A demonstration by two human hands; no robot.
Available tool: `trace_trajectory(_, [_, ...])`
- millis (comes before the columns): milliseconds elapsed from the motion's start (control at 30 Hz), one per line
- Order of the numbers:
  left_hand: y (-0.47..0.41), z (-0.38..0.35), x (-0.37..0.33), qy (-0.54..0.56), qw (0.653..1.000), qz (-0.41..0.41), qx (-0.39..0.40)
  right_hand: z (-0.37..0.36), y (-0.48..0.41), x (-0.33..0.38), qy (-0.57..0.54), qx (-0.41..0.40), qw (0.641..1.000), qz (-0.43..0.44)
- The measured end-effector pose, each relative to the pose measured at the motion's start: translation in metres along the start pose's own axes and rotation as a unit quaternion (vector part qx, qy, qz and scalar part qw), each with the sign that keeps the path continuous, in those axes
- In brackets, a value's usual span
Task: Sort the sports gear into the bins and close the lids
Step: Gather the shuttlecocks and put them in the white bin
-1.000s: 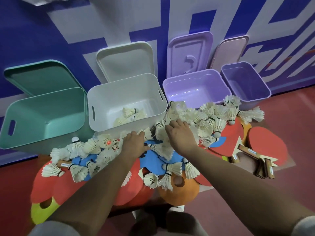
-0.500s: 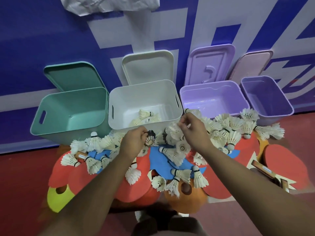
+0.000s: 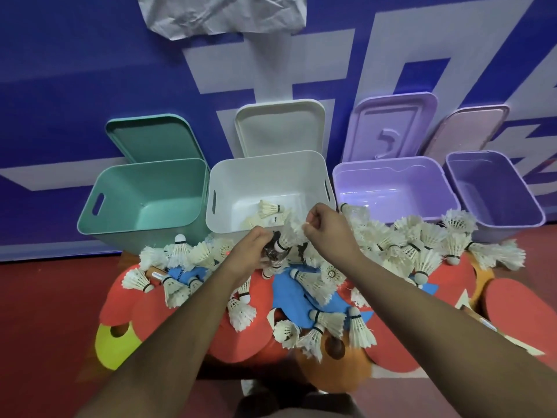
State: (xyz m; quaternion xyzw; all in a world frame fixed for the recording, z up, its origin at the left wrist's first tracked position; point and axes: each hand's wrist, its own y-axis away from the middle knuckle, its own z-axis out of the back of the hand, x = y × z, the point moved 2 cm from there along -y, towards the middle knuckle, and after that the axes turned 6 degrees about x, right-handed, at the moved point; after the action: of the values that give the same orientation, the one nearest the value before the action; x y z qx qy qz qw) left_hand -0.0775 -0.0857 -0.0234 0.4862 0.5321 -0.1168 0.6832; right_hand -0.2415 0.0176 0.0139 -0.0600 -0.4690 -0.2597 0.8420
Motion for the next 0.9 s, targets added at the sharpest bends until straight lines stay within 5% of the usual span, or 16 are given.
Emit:
trace_trajectory(100, [-0.014, 0.007, 0.017, 0.034, 0.998, 0.031, 0.04, -0.001, -0.003, -0.007, 0.006, 0.004, 0.999, -0.042])
trace_trajectory(267, [-0.009, -0.022, -0.002, -0.134, 0.983, -0.013, 0.124, 0.004, 0.002, -0.022, -0.054, 0.026, 0.996, -0.07])
trace_trajectory(367, [-0.017, -0.031, -0.004, -0.145, 0.977, -0.048, 0.146, 0.019, 0.015, -0.029, -0.09, 0.029, 0.994, -0.056])
trace_trajectory(467, [-0.024, -0.032, 0.0, -0.117, 0.986, -0.042, 0.116, 0.038, 0.03, -0.052, 0.046, -0.003, 0.999, -0.026])
trace_trajectory(567, [-0.029, -0.036, 0.009, -0.149, 0.982, -0.032, 0.107, 0.037, 0.044, -0.079, 0.214, 0.05, 0.975, -0.017])
trace_trajectory(900, [-0.025, -0.045, 0.019, -0.197, 0.977, -0.003, 0.084, -0.006, 0.052, -0.099, 0.389, 0.026, 0.92, -0.031])
